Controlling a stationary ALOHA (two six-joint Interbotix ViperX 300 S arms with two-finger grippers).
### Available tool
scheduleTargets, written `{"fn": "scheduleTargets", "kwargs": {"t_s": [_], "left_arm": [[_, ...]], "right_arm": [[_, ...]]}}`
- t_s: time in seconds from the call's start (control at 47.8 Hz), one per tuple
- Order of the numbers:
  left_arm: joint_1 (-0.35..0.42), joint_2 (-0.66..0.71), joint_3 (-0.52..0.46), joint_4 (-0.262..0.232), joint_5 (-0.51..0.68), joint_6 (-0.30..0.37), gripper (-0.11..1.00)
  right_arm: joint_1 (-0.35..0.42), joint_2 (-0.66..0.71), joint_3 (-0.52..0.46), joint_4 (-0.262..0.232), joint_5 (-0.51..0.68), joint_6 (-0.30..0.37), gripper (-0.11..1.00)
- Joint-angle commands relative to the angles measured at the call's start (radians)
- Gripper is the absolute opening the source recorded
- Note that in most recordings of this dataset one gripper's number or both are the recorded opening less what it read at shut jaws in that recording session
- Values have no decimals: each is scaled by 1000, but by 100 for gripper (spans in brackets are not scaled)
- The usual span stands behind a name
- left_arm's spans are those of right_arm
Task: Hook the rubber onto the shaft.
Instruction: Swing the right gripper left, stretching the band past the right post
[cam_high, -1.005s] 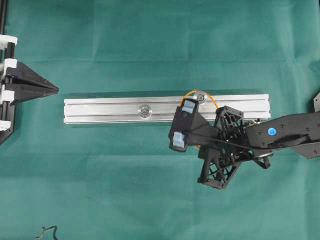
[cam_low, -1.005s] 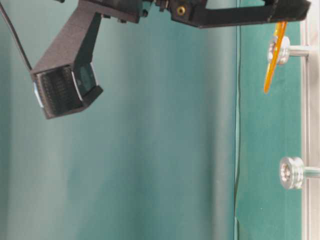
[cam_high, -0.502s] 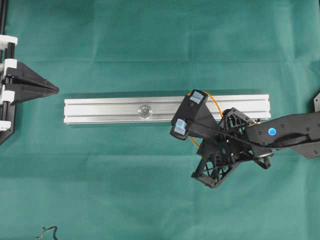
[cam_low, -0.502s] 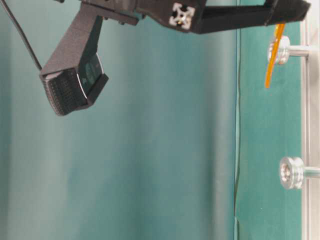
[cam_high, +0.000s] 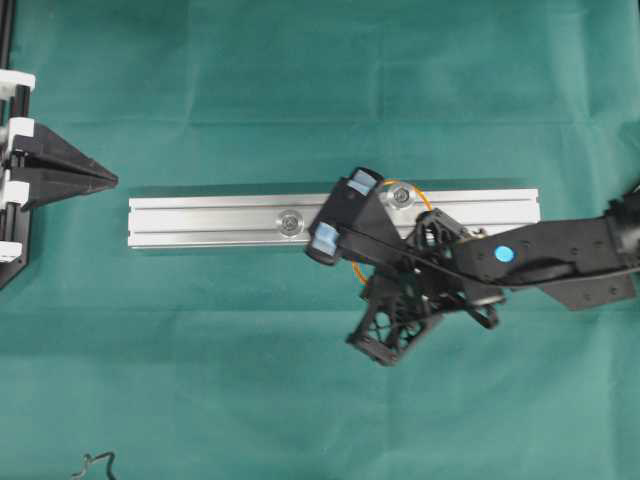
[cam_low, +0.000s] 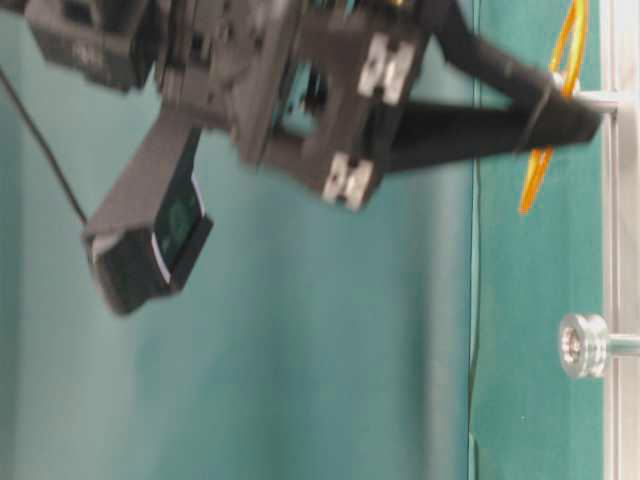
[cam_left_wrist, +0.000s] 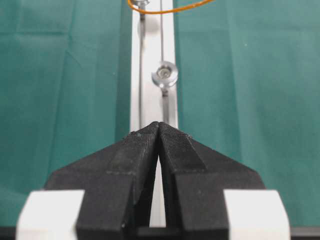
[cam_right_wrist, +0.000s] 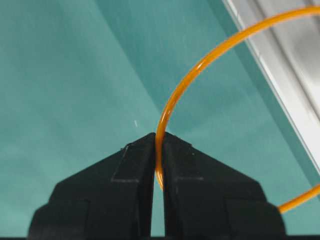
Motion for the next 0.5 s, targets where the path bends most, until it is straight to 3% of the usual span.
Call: {"fn": "scheduleTargets", "kwargs": {"t_s": [0.0,0.481], "left_arm": [[-2,6,-31,3,-9,0,0],[-3,5,-31,3,-9,0,0]], "right_arm": [[-18,2,-52,-2,-5,2,6],[-74,69,-147,-2,-5,3,6]]}}
